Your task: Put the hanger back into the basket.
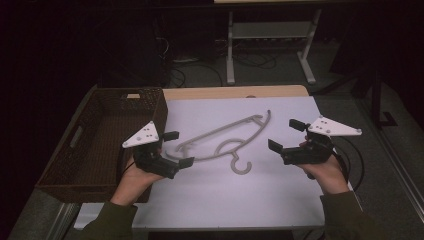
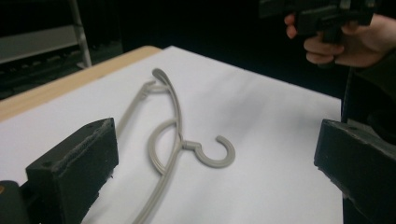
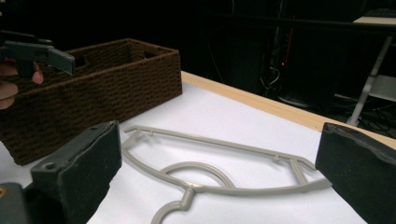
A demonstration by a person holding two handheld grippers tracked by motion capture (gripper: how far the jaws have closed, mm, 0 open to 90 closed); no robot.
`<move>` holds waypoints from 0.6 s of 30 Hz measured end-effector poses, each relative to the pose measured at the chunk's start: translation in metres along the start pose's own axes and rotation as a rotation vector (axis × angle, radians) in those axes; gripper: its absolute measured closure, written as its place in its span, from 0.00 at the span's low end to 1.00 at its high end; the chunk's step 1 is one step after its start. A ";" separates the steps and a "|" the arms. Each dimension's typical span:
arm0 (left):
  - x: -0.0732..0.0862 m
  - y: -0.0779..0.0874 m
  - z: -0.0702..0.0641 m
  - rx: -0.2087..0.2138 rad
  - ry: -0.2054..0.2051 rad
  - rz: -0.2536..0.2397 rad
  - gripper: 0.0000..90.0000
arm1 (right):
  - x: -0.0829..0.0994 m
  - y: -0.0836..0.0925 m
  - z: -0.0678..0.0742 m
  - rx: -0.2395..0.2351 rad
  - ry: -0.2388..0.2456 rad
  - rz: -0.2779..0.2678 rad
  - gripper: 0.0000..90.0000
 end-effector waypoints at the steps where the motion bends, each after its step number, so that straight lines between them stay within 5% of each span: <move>1: 0.000 0.000 0.000 0.000 0.000 0.000 0.00 | 0.000 0.000 0.000 0.000 0.000 0.000 0.00; 8: 0.019 -0.021 -0.005 0.023 -0.013 0.066 0.00 | 0.004 -0.016 -0.008 0.013 -0.005 0.041 0.00; 18: 0.038 -0.031 -0.011 0.036 0.003 0.091 0.00 | 0.005 -0.042 -0.008 -0.009 -0.014 0.098 0.05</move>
Point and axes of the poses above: each handheld gripper's, and its own axes: y roughly backward along the jaws, x roughly out of its underside, z roughly to its left, the point moved 7 cm from there along -y, roughly forward along the jaws, and after that the axes turned 4 degrees about z, right-handed, at the moved point
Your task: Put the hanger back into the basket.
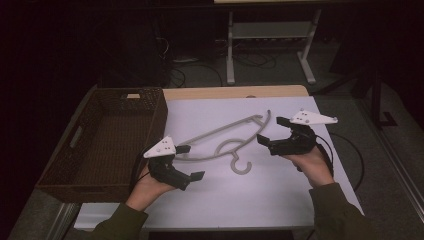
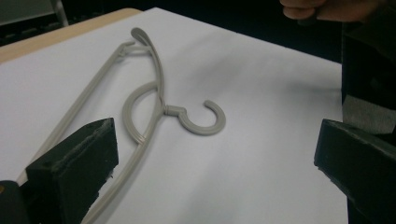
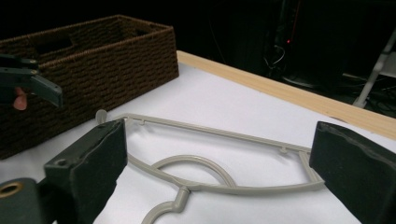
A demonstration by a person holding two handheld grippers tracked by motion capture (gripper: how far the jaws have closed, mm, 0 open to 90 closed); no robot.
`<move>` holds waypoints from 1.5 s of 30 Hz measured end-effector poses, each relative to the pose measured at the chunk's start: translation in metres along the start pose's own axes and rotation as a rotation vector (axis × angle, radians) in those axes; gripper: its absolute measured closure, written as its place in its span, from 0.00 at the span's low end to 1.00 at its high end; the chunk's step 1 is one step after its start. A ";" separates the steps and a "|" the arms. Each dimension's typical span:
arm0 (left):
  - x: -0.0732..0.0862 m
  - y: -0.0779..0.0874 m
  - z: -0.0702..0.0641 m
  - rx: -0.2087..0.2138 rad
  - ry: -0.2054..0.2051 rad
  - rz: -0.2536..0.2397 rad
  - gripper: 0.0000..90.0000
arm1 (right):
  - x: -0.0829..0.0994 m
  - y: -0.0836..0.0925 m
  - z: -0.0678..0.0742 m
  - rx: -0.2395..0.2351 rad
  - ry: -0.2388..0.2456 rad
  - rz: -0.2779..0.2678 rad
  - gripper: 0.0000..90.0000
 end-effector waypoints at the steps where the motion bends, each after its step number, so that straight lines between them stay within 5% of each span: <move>1: 0.002 -0.001 -0.001 0.000 -0.005 0.005 0.00 | 0.000 -0.003 -0.001 0.000 0.006 0.009 0.05; 12: 0.012 -0.006 -0.001 -0.002 0.007 0.021 0.00 | -0.009 -0.025 -0.008 0.010 0.004 0.062 0.27; 15: 0.014 -0.007 -0.001 0.006 0.014 0.019 0.00 | -0.009 -0.039 -0.010 0.002 0.007 0.094 0.41; 32: 0.016 -0.010 -0.001 0.020 0.003 0.023 0.00 | 0.033 -0.120 -0.012 -0.031 -0.013 0.397 0.97; 45: 0.016 -0.009 0.000 0.022 0.009 0.019 0.00 | 0.054 -0.150 0.000 -0.042 0.026 0.523 0.99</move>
Point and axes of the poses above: each handheld gripper's, and its own axes: y roughly backward along the jaws, x roughly out of its underside, z roughly to its left, the point moved 7 cm from there along -y, roughly forward along the jaws, and after that the axes turned 4 degrees about z, right-handed, at the moved point
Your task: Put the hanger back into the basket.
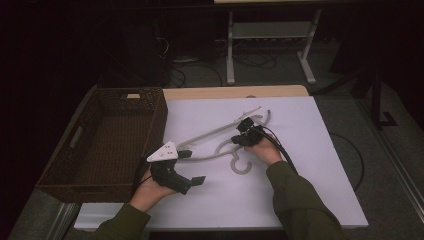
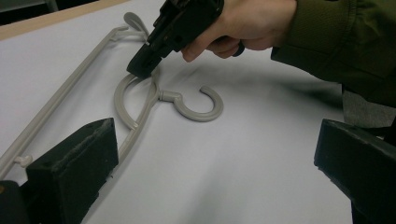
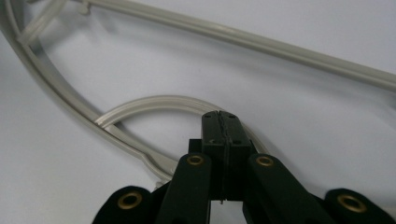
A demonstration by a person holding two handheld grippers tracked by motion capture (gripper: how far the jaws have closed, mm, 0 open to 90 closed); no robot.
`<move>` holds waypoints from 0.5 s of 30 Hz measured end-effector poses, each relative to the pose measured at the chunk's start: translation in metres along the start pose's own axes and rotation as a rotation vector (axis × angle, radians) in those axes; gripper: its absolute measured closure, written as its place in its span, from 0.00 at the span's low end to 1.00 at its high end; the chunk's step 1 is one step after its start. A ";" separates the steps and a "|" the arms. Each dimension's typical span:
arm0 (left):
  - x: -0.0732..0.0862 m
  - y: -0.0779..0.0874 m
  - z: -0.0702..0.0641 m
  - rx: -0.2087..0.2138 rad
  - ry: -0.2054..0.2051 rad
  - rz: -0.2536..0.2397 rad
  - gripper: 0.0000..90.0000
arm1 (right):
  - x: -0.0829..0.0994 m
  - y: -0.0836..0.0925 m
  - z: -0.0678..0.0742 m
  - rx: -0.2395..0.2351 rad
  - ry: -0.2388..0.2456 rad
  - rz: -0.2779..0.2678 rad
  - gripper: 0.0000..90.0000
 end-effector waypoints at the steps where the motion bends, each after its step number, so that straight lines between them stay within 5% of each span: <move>1: 0.000 0.000 0.000 0.001 0.000 0.001 0.00 | 0.000 -0.001 0.000 0.004 0.001 0.008 0.99; 15: 0.001 0.001 0.002 -0.005 0.004 0.000 0.00 | 0.011 -0.007 -0.004 0.014 0.008 0.063 1.00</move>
Point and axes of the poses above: each handheld gripper's, and its own axes: y roughly backward along the jaws, x roughly out of its underside, z roughly to its left, the point moved 7 cm from there along -y, roughly forward along the jaws, and after that the axes turned 4 degrees about z, right-handed, at the moved point
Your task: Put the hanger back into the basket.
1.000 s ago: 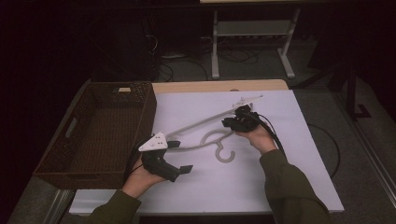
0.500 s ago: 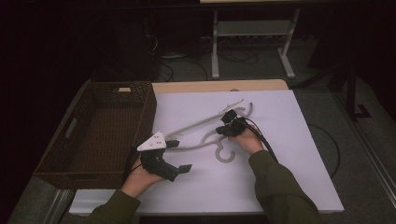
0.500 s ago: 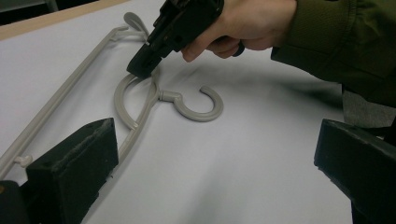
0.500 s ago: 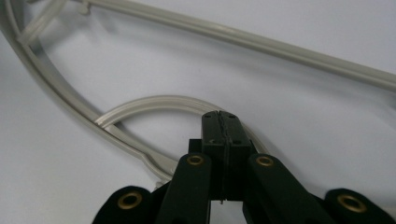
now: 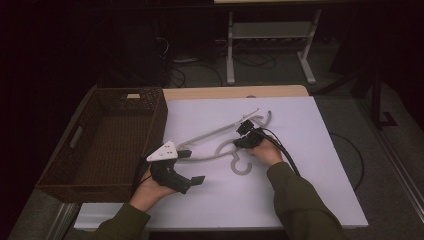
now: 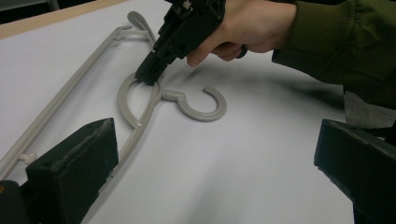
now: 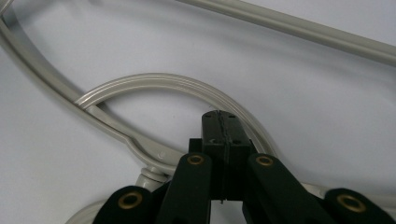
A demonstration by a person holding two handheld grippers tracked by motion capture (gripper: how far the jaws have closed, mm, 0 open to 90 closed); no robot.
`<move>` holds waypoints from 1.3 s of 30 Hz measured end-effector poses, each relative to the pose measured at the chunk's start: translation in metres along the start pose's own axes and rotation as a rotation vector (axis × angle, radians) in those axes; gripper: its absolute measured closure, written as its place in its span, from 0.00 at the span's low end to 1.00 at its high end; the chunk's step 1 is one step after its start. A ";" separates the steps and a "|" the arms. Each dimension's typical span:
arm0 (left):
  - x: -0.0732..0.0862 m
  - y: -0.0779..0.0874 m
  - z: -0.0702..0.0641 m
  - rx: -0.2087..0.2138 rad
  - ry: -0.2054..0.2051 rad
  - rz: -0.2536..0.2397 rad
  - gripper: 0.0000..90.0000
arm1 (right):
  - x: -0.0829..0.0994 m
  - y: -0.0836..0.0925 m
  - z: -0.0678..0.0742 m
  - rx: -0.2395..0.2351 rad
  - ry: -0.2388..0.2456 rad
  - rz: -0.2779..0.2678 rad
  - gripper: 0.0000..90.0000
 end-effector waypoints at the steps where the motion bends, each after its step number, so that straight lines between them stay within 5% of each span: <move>1: 0.000 0.000 0.000 -0.002 -0.002 0.000 0.00 | 0.001 0.000 0.000 -0.001 0.001 0.002 1.00; 29: 0.000 0.001 -0.001 -0.002 -0.004 0.002 0.00 | 0.074 0.043 0.030 -0.045 0.071 0.067 1.00; 32: 0.000 0.001 -0.001 -0.002 -0.005 0.004 0.00 | 0.076 0.045 0.031 -0.048 0.072 0.036 0.99; 39: 0.002 -0.001 -0.002 0.004 -0.015 0.009 0.00 | 0.086 0.072 0.050 -0.086 0.100 -0.064 0.81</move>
Point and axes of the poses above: each handheld gripper's, and its own axes: y roughly backward along the jaws, x roughly out of its underside, z roughly to its left, the point moved 7 cm from there along -y, roughly forward along the jaws, and after that the axes turned 4 degrees about z, right-handed, at the moved point
